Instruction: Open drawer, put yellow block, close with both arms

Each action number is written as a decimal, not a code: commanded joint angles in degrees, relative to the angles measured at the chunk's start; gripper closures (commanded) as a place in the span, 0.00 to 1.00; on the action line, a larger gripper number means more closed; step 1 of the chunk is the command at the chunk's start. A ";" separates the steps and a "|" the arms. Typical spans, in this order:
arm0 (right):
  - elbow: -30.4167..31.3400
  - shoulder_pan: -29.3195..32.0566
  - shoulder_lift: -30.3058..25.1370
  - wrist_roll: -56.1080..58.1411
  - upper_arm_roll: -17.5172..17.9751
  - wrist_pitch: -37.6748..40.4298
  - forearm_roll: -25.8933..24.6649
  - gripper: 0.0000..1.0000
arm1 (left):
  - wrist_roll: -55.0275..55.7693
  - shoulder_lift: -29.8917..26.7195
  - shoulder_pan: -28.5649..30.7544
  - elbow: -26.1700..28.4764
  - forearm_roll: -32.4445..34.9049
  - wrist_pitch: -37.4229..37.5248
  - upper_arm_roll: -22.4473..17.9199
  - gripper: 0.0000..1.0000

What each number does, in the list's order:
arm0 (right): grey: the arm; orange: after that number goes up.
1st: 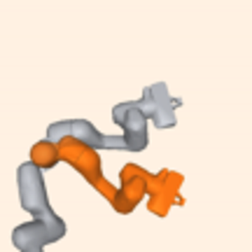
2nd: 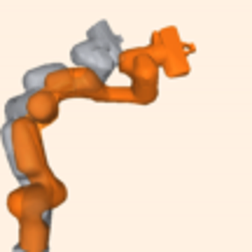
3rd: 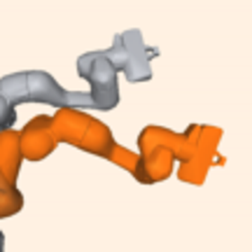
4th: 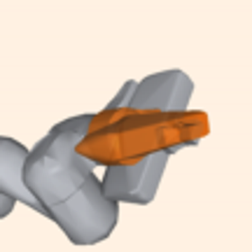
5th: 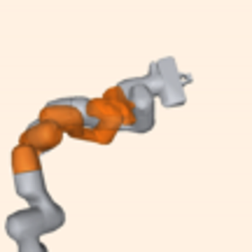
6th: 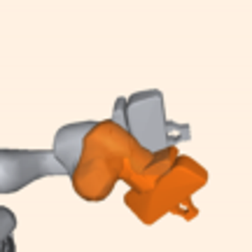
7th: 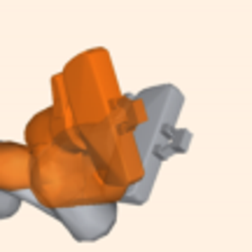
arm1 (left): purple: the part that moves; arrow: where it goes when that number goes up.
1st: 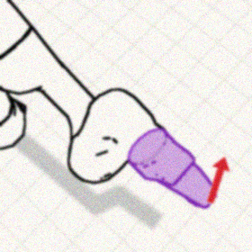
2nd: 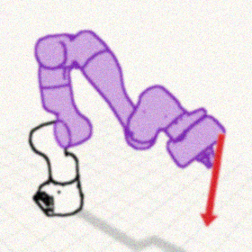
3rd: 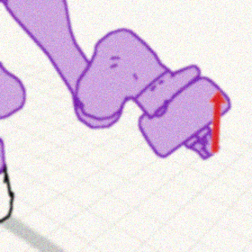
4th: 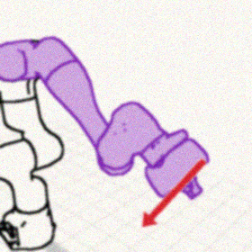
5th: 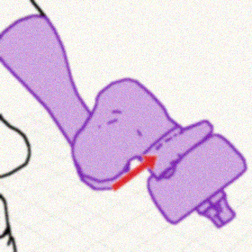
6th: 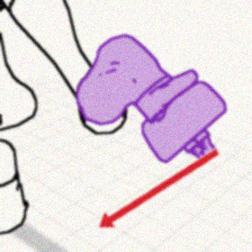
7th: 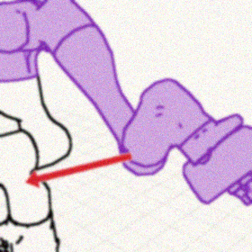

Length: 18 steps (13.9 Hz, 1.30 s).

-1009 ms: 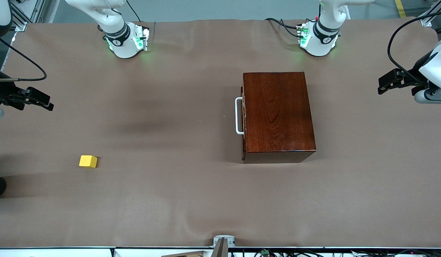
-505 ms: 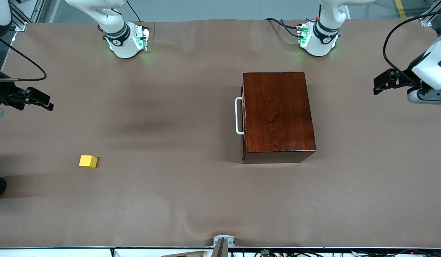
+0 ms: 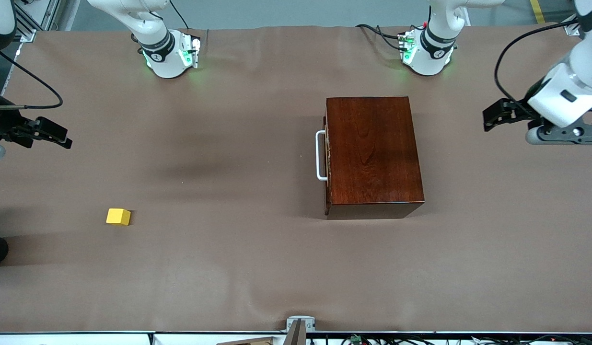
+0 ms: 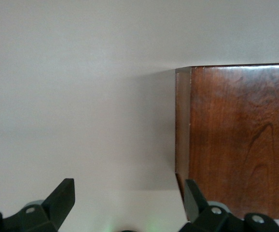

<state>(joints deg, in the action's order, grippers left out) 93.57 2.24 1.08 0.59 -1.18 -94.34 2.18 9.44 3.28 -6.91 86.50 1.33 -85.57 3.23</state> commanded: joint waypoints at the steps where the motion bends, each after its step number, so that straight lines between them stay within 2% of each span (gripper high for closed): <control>1: 0.48 0.04 -0.82 -0.16 0.22 0.30 -0.86 0.00 | 4.70 1.20 -2.40 -1.07 -0.10 0.05 0.11 0.00; 9: 0.48 0.04 -0.82 -0.16 0.22 0.30 -0.86 0.00 | 17.88 5.15 -11.98 -1.86 0.26 -0.03 0.03 0.00; 15: 0.56 0.04 -0.82 -0.16 0.22 0.30 -0.86 0.00 | 34.13 14.37 -22.78 -9.58 1.57 -0.73 -0.06 0.00; 18: 0.56 0.04 -0.82 -0.16 0.22 0.30 -0.86 0.00 | 41.43 18.68 -28.49 -10.65 3.50 -6.60 -0.15 0.00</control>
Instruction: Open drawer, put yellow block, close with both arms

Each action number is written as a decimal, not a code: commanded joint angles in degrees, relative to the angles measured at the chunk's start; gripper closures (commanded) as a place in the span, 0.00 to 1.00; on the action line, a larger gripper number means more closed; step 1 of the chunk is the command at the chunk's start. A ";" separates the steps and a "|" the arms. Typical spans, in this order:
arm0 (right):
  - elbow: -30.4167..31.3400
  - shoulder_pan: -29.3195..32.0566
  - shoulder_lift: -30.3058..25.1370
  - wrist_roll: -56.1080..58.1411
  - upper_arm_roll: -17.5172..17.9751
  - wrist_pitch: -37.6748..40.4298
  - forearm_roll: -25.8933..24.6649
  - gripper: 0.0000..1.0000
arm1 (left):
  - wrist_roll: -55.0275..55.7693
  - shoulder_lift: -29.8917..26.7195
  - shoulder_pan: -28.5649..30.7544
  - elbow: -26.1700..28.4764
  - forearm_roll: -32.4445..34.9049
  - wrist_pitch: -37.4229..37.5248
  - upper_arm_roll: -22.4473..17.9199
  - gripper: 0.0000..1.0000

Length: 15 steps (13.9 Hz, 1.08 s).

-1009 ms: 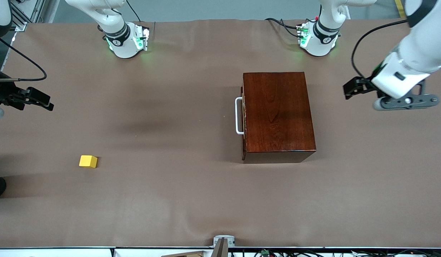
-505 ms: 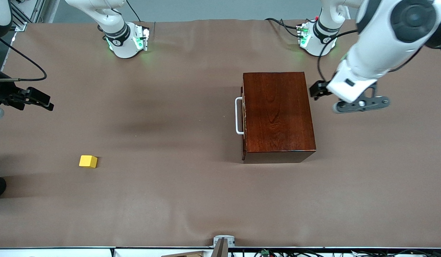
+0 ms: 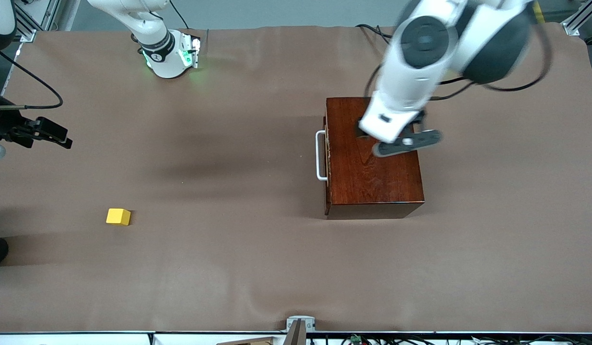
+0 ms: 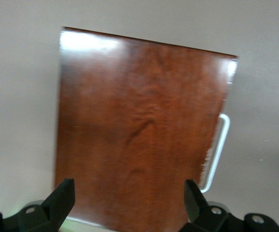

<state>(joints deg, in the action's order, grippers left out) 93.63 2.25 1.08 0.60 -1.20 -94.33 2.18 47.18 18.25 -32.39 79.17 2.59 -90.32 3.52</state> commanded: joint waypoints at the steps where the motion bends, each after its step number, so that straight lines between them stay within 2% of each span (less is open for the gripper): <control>1: 0.51 0.04 -0.82 -0.16 0.23 0.29 -0.86 0.00 | 5.97 5.20 -4.94 -3.32 3.12 -3.88 -0.53 0.00; 7: 0.51 0.04 -0.82 -0.16 0.23 0.29 -0.86 0.00 | 15.31 15.22 -13.39 -7.01 7.34 -15.30 -1.23 0.00; 11: 0.51 0.04 -0.82 -0.16 0.23 0.29 -0.86 0.00 | 15.05 19.70 -16.91 -7.10 12.70 -16.11 -1.58 0.00; 15: 0.51 0.04 -0.82 -0.16 0.23 0.29 -0.86 0.00 | 14.88 22.00 -18.32 -6.66 14.63 -15.15 -1.50 0.00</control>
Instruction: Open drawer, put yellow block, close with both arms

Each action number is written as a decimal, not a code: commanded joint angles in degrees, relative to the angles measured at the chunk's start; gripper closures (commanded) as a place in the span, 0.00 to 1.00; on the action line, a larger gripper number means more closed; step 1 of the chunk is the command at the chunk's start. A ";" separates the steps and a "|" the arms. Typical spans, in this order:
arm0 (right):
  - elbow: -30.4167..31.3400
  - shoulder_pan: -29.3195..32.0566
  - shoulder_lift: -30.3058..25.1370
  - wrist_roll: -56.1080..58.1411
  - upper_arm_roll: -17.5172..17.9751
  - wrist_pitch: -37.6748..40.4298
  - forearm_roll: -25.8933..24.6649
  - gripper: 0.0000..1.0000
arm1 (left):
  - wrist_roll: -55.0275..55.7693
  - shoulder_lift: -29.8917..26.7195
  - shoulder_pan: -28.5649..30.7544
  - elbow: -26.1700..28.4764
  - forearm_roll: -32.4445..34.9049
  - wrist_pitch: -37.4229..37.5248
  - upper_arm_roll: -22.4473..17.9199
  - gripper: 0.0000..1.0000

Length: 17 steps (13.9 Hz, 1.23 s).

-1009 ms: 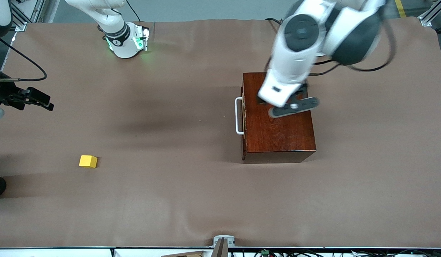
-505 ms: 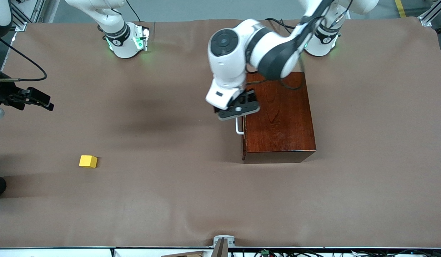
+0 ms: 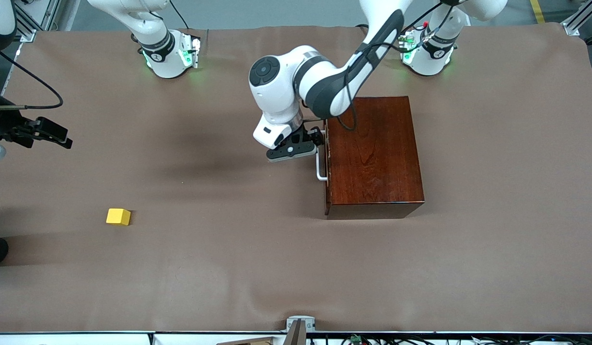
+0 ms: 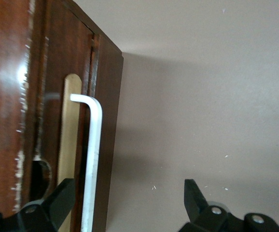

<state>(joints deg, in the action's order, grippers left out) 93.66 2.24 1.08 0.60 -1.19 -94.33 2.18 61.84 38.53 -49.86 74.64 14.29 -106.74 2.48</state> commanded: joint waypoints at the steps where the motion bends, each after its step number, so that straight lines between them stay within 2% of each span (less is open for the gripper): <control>1: 0.48 0.04 -0.82 -0.16 0.23 0.28 -0.86 0.00 | 0.21 2.68 -0.85 -2.13 3.63 2.41 -0.37 0.00; 10: 0.56 0.04 -0.82 -0.16 0.23 0.28 -0.86 0.00 | 1.61 6.03 -1.03 -2.75 3.37 3.21 -0.20 0.00; 17: 0.56 0.04 -0.82 -0.16 0.23 0.37 -0.86 0.00 | 7.06 7.09 -2.26 -2.92 3.02 -6.00 0.25 0.00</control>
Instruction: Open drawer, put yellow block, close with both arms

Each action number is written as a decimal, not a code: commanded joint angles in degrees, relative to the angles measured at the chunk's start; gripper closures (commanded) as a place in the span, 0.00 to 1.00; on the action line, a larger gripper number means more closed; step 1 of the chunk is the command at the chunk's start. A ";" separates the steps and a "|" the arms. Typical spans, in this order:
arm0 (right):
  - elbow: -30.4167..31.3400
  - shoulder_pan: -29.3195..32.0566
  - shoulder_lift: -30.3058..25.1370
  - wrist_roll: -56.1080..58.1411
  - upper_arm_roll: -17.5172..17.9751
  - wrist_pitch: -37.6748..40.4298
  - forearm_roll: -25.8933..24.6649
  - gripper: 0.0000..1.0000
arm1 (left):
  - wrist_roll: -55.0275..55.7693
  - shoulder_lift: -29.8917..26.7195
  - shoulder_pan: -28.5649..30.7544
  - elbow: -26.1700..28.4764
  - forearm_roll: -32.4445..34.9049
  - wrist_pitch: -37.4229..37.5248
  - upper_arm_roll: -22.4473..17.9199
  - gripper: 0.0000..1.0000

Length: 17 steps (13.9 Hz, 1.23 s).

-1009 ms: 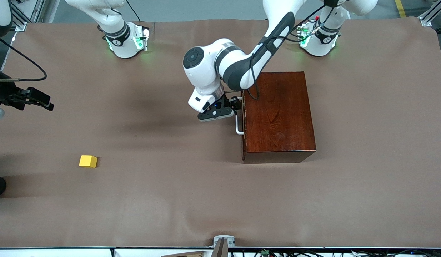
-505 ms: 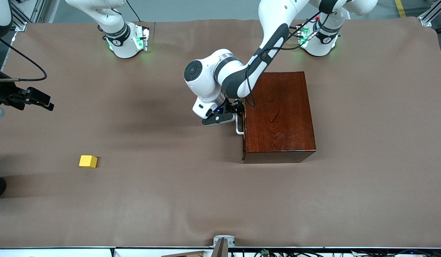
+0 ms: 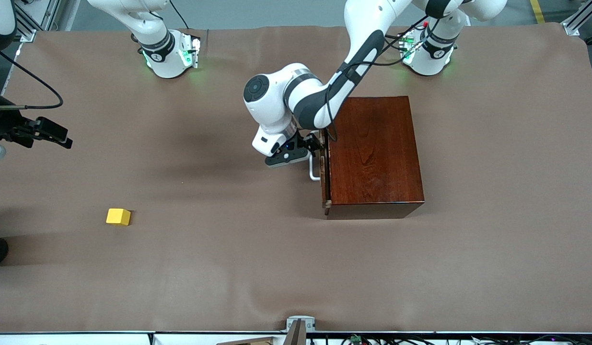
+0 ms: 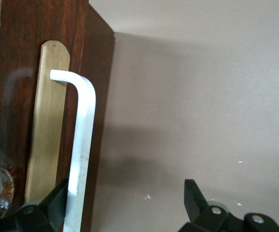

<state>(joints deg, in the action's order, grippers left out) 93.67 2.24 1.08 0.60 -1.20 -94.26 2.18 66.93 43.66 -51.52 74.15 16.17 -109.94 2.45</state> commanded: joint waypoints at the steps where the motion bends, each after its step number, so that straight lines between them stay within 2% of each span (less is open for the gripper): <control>1: 0.55 0.04 -0.82 -0.16 0.23 0.31 -0.86 0.00 | 1.98 2.04 -0.60 -2.44 1.05 -4.30 0.36 0.00; 10: 0.55 0.04 -0.82 -0.16 0.23 0.31 -0.86 0.00 | 0.84 2.48 -0.52 -2.44 0.18 -15.47 0.88 0.00; 14: 0.55 0.04 -0.82 -0.16 0.23 0.31 -0.86 0.00 | 0.40 2.48 -0.25 -2.44 -5.96 -19.69 0.89 0.00; 17: 0.55 0.04 -0.82 -0.16 0.23 0.31 -0.86 0.00 | 0.49 2.39 -0.25 -2.44 -9.04 -20.05 0.97 0.00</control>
<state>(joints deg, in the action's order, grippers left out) 93.67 2.24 1.08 0.60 -1.19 -94.25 2.18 67.37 43.30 -51.19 75.07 10.69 -122.27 2.27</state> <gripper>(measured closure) 0.000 0.000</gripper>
